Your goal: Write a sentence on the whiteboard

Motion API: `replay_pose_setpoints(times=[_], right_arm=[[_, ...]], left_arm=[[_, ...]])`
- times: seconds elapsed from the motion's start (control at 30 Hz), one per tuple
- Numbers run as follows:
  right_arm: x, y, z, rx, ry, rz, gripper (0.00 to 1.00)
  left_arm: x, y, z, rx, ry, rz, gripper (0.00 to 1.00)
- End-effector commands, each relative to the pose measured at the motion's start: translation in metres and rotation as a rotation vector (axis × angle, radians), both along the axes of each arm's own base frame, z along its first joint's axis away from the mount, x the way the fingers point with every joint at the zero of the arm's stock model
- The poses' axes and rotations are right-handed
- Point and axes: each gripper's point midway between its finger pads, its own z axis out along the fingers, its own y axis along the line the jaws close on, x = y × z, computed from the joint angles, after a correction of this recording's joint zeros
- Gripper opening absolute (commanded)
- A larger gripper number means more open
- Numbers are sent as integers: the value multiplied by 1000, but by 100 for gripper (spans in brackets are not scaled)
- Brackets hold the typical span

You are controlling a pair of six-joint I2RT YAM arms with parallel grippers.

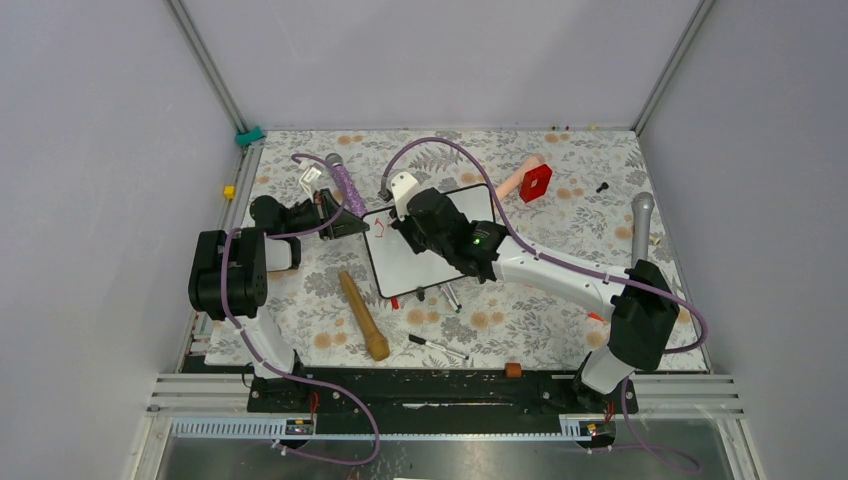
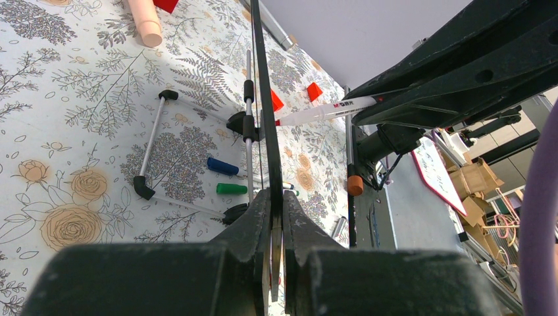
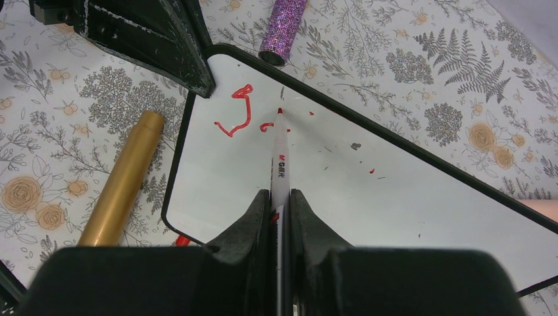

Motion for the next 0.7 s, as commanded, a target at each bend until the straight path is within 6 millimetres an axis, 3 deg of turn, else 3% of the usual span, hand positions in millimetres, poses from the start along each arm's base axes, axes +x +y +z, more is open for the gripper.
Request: replay_pose_setpoints(times=[0.0, 0.67], right_arm=[[3, -2, 8, 13, -19, -3, 0], [-14, -13, -9, -19, 28, 34, 0]], left_arm=[[-11, -3, 12, 25, -108, -50, 0], [-12, -4, 13, 25, -109, -51, 0]])
